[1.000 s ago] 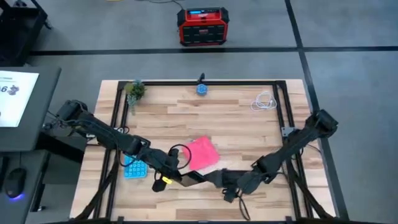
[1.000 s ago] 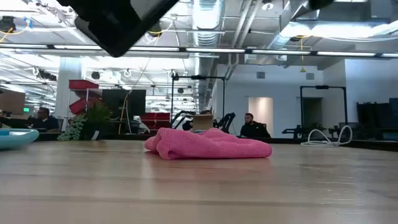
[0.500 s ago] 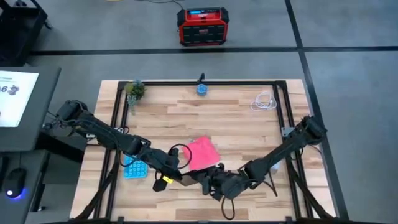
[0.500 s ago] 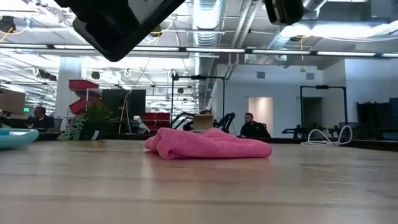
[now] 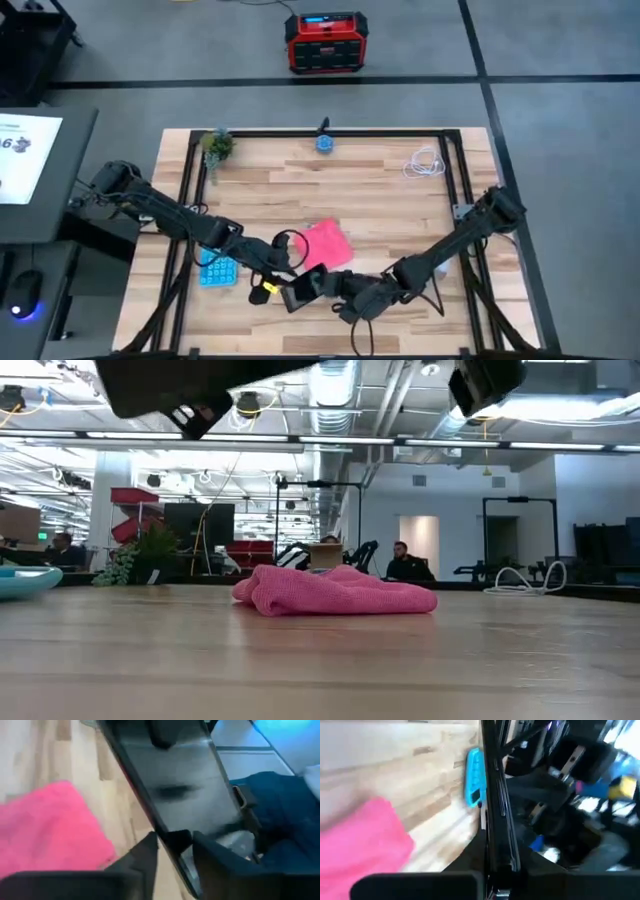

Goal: Apply microfiber cloth
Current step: Spray the black cellphone with the transparent spray bottle

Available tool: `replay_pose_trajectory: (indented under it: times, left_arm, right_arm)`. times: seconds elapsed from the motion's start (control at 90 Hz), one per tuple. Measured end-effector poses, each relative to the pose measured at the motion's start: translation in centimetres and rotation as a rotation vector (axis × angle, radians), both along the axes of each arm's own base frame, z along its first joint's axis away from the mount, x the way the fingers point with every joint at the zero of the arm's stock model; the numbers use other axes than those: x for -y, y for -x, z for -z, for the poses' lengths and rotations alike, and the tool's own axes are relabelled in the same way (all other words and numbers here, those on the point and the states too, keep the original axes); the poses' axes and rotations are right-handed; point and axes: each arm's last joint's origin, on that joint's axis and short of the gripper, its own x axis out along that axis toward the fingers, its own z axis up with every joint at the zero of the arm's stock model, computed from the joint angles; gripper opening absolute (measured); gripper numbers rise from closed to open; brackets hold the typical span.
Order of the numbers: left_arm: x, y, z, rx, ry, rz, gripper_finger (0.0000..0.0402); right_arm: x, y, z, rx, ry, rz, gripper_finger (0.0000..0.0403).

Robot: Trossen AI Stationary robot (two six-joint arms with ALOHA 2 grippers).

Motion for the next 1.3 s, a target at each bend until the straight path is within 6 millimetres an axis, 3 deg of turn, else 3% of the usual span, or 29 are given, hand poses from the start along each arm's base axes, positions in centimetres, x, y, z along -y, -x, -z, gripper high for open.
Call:
replay_pose_trajectory:
  times: [0.133,0.267,0.456,0.611,0.767,0.978,1.178,1.3]
  left_arm:
    - [-1.0,-0.1,-0.4,0.026,-0.031,-0.018,0.0174]
    - [-1.5,0.1,-1.2,0.093,-0.135,-0.077,0.0184]
    - [-0.8,-0.1,-1.1,0.159,-0.276,-0.127,0.0175]
    - [-0.3,-1.1,0.1,0.153,-0.276,-0.156,0.0174]
    - [-0.5,-2.3,2.2,0.113,-0.36,-0.28,0.0174]
    - [-1.2,-3.8,4.0,0.11,-0.399,-0.442,0.0174]
    - [-0.9,-4.3,3.9,0.183,-0.399,-0.475,0.0174]
    - [-1.1,-4.5,3.7,0.198,-0.396,-0.511,0.0174]
  right_arm:
    - [0.1,0.5,0.8,-0.062,-0.179,0.07,0.0016]
    - [0.9,1.0,0.9,-0.078,-0.393,0.244,0.0017]
    - [4.4,0.9,-0.7,-0.032,-0.715,0.584,0.0017]
    - [7.8,0.0,-2.1,-0.129,-0.878,0.827,0.0017]
    - [9.9,-0.3,-2.7,-0.212,-0.916,0.934,0.0017]
    - [10.8,-0.2,-3.6,-0.257,-0.926,0.984,0.0017]
    - [11.5,0.4,-3.3,-0.399,-1.002,1.07,0.0017]
    - [11.0,0.2,-3.2,-0.453,-1.071,1.027,0.0017]
